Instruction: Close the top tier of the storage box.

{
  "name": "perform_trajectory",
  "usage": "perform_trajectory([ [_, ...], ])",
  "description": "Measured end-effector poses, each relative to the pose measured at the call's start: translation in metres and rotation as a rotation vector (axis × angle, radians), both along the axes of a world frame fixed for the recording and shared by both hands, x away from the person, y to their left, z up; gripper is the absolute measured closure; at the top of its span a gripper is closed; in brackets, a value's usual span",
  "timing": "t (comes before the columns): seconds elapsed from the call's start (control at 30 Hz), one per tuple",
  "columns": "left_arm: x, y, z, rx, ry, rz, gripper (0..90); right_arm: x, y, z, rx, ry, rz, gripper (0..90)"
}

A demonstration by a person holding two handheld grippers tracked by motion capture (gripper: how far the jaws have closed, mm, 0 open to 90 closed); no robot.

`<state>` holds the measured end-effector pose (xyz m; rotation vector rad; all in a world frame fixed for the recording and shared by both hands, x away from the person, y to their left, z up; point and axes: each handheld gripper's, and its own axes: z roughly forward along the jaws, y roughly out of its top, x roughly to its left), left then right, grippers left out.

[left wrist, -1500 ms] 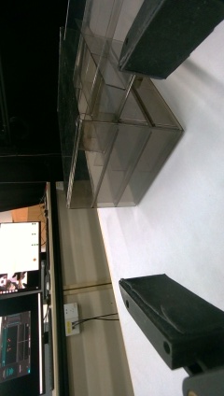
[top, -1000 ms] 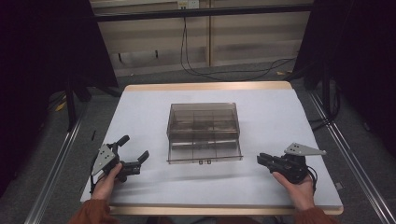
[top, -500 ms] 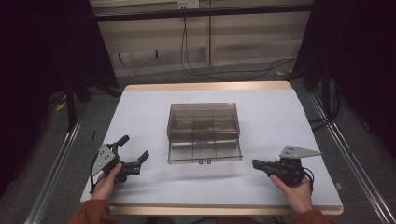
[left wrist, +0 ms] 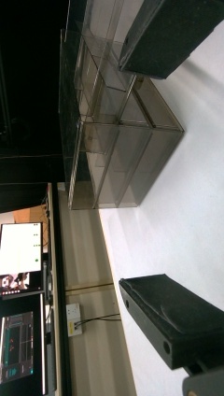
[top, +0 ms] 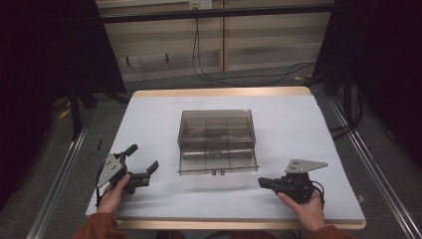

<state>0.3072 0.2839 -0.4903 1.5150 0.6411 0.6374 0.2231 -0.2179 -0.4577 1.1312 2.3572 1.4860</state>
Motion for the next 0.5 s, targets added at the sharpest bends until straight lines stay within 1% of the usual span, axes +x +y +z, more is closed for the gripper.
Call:
perform_trajectory([
  [0.17, 0.0, 0.0, 0.0, 0.003, 0.0, 0.001, 0.0, -0.001, 0.004, 0.0, -0.008, -0.004, 0.017, 90.0],
  [0.3, 0.0, 0.0, 0.0, 0.001, 0.0, 0.002, 0.0, -0.003, 0.009, 0.002, -0.005, -0.023, 0.023, 90.0],
  [0.43, 0.0, 0.0, 0.0, 0.001, -0.001, 0.002, 0.0, -0.004, 0.014, 0.003, -0.001, -0.023, 0.041, 90.0],
  [0.47, 0.0, 0.0, 0.0, 0.001, 0.0, 0.002, 0.0, -0.004, 0.017, 0.002, -0.002, -0.018, 0.057, 90.0],
  [0.5, 0.0, 0.0, 0.0, 0.001, 0.0, 0.002, 0.0, -0.004, 0.017, 0.002, -0.002, -0.018, 0.057, 90.0],
])
